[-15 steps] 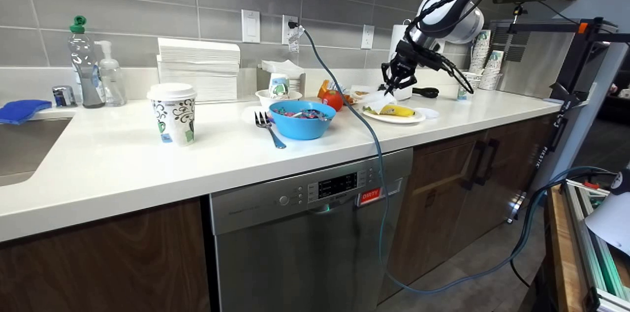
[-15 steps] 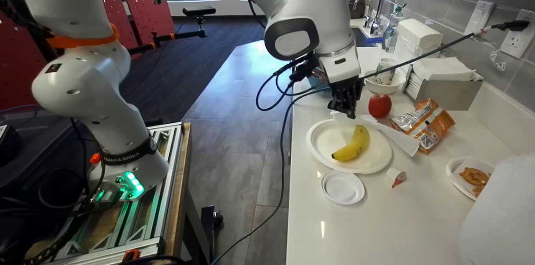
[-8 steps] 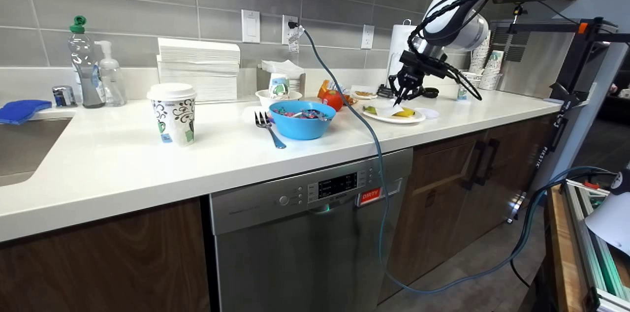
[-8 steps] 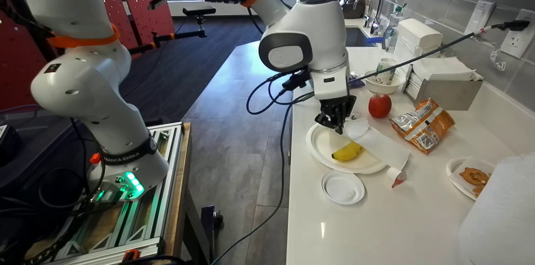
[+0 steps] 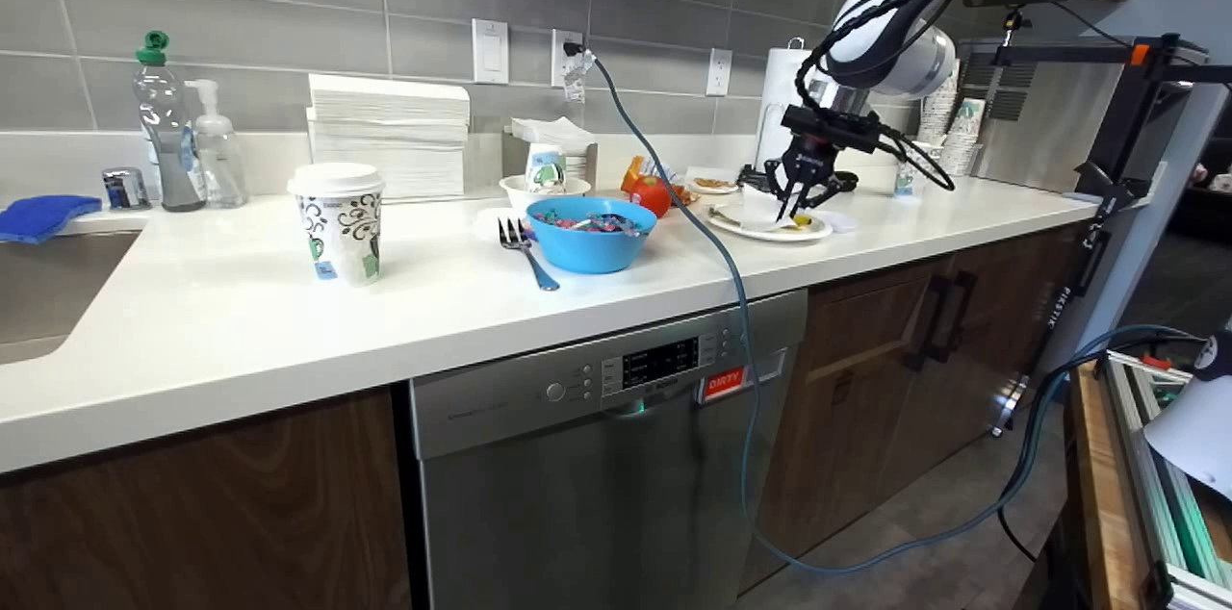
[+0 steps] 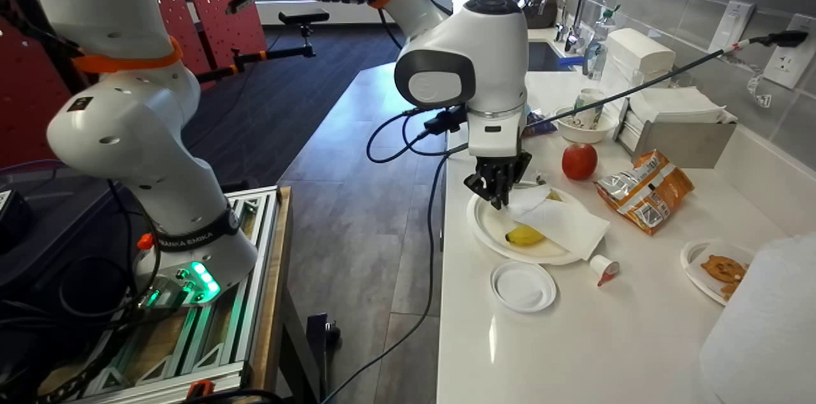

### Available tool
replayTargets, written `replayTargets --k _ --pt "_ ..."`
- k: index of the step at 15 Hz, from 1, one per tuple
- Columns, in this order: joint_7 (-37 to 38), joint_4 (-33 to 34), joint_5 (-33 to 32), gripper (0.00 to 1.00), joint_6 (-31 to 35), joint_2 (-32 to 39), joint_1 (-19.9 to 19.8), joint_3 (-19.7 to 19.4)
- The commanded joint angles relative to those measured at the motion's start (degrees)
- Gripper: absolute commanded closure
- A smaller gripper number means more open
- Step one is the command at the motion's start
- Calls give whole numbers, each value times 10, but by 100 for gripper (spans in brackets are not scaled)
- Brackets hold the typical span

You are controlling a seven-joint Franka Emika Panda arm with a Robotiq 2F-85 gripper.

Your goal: Remove the paper from the blue bowl and put it on the banana

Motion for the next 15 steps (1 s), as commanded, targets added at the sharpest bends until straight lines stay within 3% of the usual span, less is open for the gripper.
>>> replayTargets --k 1,5,8,12,15 --pt "49 1 -46 51 -19 -59 3 0" --pt "119 34 -159 22 -146 -128 -7 16" --pt "97 68 -142 1 -249 -148 -10 38" --pt "38 115 -166 0 -372 -170 -1 69" --pt "68 161 -256 0 -468 -183 -4 102"
